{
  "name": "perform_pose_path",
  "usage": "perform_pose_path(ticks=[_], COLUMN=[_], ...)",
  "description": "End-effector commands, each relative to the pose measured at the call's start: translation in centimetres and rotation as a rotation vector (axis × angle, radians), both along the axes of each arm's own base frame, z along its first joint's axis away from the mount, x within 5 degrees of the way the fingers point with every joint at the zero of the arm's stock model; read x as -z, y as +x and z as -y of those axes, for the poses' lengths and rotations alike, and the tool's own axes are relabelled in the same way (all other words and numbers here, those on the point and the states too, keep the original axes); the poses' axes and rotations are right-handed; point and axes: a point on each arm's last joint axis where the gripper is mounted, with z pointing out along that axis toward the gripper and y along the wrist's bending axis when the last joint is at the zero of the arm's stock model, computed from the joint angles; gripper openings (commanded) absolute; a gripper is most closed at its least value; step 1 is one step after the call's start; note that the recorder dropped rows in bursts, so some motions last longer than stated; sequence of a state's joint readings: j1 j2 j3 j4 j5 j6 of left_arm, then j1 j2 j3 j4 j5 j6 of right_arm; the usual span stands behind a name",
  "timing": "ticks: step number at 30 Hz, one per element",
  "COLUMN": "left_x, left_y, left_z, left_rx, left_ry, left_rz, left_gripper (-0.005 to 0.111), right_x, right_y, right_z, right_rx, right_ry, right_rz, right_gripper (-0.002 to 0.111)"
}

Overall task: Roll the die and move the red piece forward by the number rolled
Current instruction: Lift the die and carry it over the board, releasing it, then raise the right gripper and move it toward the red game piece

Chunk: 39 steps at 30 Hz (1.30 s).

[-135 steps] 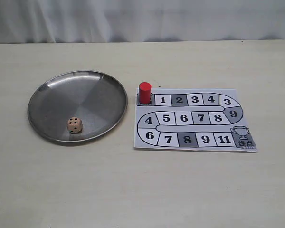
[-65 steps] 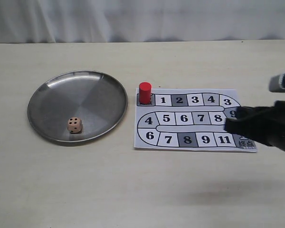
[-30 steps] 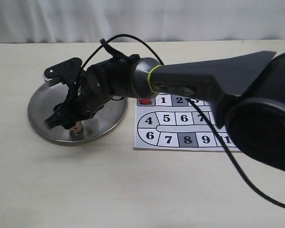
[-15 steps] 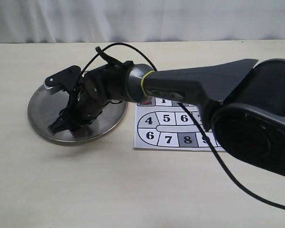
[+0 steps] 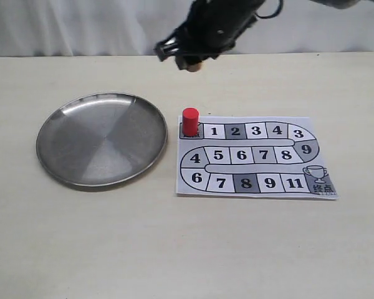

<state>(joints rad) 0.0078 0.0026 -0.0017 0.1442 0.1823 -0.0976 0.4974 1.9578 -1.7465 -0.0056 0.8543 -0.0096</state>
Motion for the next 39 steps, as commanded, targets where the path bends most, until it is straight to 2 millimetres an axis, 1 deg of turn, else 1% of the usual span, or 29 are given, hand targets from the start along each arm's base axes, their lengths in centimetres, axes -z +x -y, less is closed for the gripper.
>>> perform_pose_path(ticks=[1,3,6,7,10,11,13,17,18,20,23,25,27,29,32,33,34,37,39], left_x=[0.0,0.0,0.0,0.0,0.0,0.0,0.0,0.0,0.0,0.0,0.0,0.0,0.0,0.0,0.0,0.0,0.0,0.0,0.0], left_y=[0.0,0.0,0.0,0.0,0.0,0.0,0.0,0.0,0.0,0.0,0.0,0.0,0.0,0.0,0.0,0.0,0.0,0.0,0.0], left_z=[0.1,0.1,0.1,0.1,0.1,0.1,0.1,0.1,0.1,0.1,0.1,0.1,0.1,0.1,0.1,0.1,0.1,0.1,0.1], left_rx=[0.010,0.010,0.010,0.010,0.010,0.010,0.010,0.010,0.010,0.010,0.010,0.010,0.010,0.010,0.010,0.010,0.010,0.010,0.010], left_ry=[0.000,0.000,0.000,0.000,0.000,0.000,0.000,0.000,0.000,0.000,0.000,0.000,0.000,0.000,0.000,0.000,0.000,0.000,0.000], left_rz=[0.010,0.010,0.010,0.010,0.010,0.010,0.010,0.010,0.010,0.010,0.010,0.010,0.010,0.010,0.010,0.010,0.010,0.010,0.010], left_gripper=[0.000,0.000,0.000,0.000,0.000,0.000,0.000,0.000,0.000,0.000,0.000,0.000,0.000,0.000,0.000,0.000,0.000,0.000,0.000], right_x=[5.4,8.8,12.3,13.0,14.5,14.6,14.8,14.6,14.4,14.0,12.8,11.4,10.0,8.6,6.7,6.2,5.7,4.7,4.6], right_y=[0.8,0.7,0.6,0.6,0.7,0.8,0.9,1.1,1.2,1.4,1.7,1.8,1.8,1.7,1.4,1.2,1.1,0.8,0.8], right_z=[4.4,5.7,6.6,6.8,6.9,6.9,6.8,6.8,6.7,6.7,6.6,6.6,6.6,6.6,6.7,6.7,6.7,6.7,6.7], right_rx=[0.116,0.144,0.162,0.166,0.158,0.155,0.155,0.153,0.153,0.154,0.156,0.157,0.155,0.146,0.144,0.144,0.146,0.150,0.148], right_ry=[-0.051,-0.064,-0.079,-0.084,-0.113,-0.117,-0.116,-0.115,-0.113,-0.117,-0.119,-0.117,-0.110,-0.102,-0.078,-0.071,-0.063,-0.041,-0.040], right_rz=[-0.119,-0.152,-0.189,-0.202,-0.229,-0.224,-0.221,-0.211,-0.206,-0.213,-0.216,-0.210,-0.190,-0.158,-0.114,-0.104,-0.094,-0.080,-0.078], right_gripper=[0.005,0.005,0.005,0.005,0.005,0.007,0.018,0.049,0.056,0.066,0.076,0.078,0.078,0.072,0.055,0.047,0.041,0.021,0.008])
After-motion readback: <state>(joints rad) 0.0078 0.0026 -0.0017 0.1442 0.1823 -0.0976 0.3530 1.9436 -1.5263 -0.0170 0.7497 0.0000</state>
